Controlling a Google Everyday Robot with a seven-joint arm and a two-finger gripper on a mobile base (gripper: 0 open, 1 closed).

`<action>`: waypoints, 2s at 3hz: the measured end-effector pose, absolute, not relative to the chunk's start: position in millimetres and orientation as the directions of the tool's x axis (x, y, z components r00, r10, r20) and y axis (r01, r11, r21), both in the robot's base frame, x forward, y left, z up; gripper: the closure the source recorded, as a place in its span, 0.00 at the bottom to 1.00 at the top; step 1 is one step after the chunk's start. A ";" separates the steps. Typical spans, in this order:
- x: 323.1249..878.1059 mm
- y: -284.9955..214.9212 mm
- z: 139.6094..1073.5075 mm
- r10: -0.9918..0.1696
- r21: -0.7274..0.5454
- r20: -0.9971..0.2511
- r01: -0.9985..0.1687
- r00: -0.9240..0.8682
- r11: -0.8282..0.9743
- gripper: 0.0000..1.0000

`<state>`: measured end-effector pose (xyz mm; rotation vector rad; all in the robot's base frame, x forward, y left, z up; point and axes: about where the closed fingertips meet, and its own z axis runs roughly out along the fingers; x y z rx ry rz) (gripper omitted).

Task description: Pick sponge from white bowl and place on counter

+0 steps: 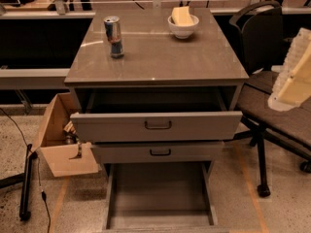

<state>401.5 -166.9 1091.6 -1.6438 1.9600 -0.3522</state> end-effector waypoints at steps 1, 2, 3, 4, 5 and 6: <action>401.5 -166.9 1091.6 -0.965 -0.529 -0.242 -0.820 -0.099 0.217 0.00; 401.6 -166.9 1091.7 -0.965 -0.530 -0.242 -0.820 -0.099 0.217 0.00; 432.4 -183.7 1113.1 -0.936 -0.589 -0.313 -0.740 -0.161 0.324 0.00; 487.4 -226.9 1142.6 -0.840 -0.624 -0.483 -0.575 -0.248 0.529 0.00; 539.2 -257.6 1156.3 -0.720 -0.573 -0.643 -0.458 -0.263 0.679 0.00; 588.7 -272.8 1143.8 -0.591 -0.463 -0.760 -0.412 -0.271 0.785 0.00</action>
Offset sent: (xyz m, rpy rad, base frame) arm 0.0451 -0.0165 0.0104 0.0074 -0.1067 -0.1205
